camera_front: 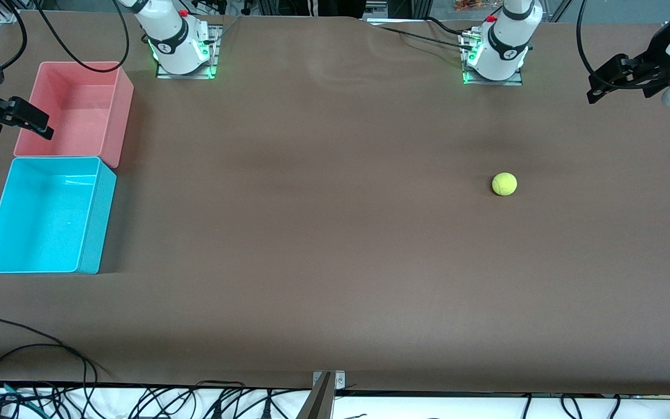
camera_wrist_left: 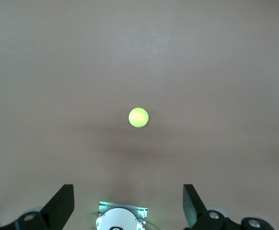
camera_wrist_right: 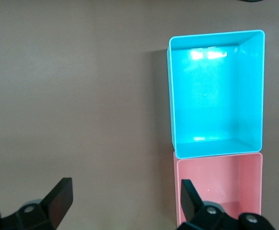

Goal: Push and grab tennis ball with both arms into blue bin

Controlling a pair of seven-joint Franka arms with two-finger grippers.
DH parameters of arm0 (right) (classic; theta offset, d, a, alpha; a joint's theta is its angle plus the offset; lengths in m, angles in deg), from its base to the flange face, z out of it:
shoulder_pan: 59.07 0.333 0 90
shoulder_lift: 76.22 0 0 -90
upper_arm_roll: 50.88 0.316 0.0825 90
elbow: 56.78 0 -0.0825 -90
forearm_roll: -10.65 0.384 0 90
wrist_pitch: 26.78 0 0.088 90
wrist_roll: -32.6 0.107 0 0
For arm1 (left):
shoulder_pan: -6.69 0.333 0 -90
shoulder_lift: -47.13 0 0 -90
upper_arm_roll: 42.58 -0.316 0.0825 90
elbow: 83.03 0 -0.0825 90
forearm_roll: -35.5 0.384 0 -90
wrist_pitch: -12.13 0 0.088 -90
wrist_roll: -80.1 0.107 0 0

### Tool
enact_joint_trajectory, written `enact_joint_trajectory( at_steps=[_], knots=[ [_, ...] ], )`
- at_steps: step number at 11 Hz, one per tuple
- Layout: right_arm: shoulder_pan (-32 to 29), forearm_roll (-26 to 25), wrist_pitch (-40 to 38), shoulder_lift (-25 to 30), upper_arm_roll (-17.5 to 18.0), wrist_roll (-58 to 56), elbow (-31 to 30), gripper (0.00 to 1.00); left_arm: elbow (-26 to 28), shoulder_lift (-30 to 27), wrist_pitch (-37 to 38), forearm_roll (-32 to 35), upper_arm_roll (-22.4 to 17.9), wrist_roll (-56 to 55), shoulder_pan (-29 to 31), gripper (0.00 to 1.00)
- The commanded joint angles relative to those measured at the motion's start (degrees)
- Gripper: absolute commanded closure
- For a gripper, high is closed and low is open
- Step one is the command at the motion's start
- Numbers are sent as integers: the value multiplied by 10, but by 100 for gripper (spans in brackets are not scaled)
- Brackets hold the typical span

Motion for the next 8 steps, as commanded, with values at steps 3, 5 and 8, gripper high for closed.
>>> enact_joint_trajectory(
  at_steps=[3, 5, 8],
  knots=[
    [-2, 2, -4, -14, 5, -1, 14, 0, -10, 3, 16, -8, 0, 1, 3, 0],
    [4, 4, -4, -11, 12, -3, 22, 0, -11, 4, 19, -9, -4, 4, 5, 0],
    [2, 4, -4, -14, 12, -15, 38, 0, -2, 21, 15, -7, -5, -24, 24, 0]
  ],
)
